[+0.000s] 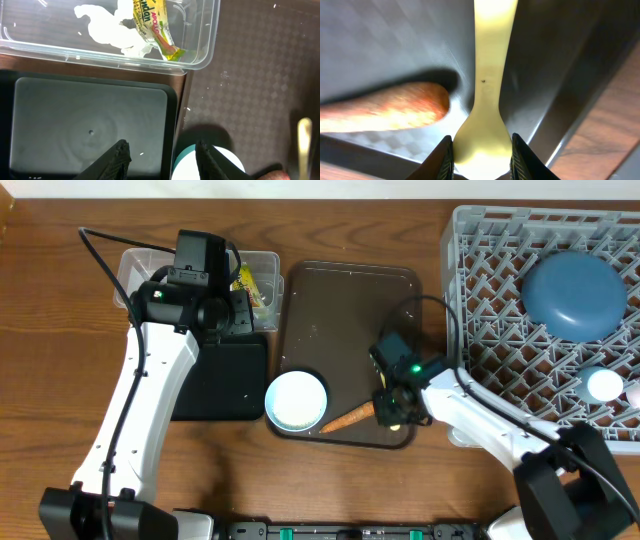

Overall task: Sort waste into correct bins and load items into the dishwasher rack
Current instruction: 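Carry the yellow spoon into the dish rack with the right gripper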

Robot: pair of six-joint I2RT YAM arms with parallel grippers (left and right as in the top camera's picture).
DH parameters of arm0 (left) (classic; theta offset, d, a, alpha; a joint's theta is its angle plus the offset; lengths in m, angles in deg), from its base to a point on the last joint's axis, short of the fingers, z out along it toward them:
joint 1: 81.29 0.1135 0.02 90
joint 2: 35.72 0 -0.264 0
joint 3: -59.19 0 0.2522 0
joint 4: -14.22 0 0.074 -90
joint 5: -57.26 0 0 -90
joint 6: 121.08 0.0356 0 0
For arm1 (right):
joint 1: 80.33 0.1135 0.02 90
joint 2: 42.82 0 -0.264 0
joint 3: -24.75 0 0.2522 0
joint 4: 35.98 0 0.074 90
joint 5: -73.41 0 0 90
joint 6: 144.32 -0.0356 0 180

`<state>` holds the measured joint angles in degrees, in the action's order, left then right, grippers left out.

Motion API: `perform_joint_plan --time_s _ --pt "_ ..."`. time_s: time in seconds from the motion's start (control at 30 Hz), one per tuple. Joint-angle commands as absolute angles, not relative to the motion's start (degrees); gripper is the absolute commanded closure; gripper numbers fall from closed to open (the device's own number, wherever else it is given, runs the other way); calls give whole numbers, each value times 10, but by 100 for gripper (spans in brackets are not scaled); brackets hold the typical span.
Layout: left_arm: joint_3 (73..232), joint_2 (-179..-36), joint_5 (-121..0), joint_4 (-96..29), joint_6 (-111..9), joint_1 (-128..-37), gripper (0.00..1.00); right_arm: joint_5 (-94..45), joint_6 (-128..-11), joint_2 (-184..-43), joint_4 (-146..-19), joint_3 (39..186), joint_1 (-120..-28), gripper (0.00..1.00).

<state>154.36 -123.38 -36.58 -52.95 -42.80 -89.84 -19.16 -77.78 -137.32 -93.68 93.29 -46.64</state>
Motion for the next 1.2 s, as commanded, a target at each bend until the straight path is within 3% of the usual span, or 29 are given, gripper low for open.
perform_joint_plan --time_s 0.0,0.43,0.8,1.17 --pt "1540 -1234 -357 -531 -423 -896 54 -178 -747 -1338 -956 973 -488 75" --pt "1540 -1234 -357 -531 -423 -896 54 -166 -668 -1241 -1032 1069 -621 75" --pt "1540 -1234 -357 -531 -423 -896 54 -155 -630 -1224 -1058 1057 -774 78" --pt "1540 -1234 -357 -531 -423 -896 54 -159 -628 -1239 -1043 993 -787 81"
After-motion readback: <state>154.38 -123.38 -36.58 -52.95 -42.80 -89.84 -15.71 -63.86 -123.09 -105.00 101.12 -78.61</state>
